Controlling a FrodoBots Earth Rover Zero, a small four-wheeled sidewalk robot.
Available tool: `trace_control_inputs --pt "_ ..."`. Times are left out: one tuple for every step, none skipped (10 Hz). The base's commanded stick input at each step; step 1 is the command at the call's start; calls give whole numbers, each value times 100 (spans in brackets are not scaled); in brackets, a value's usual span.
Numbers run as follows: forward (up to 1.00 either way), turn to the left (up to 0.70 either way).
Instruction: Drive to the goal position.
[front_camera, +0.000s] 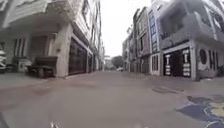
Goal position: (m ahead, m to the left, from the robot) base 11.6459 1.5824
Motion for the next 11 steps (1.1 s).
trace_control_inputs --pt "85 0" --pt "85 -22" --pt "85 -34" --pt "85 -30" --pt "85 -2" --pt "85 0" --pt "85 -11" --pt "85 -34" --pt "85 -27" --pt "85 -12" --pt "85 0"
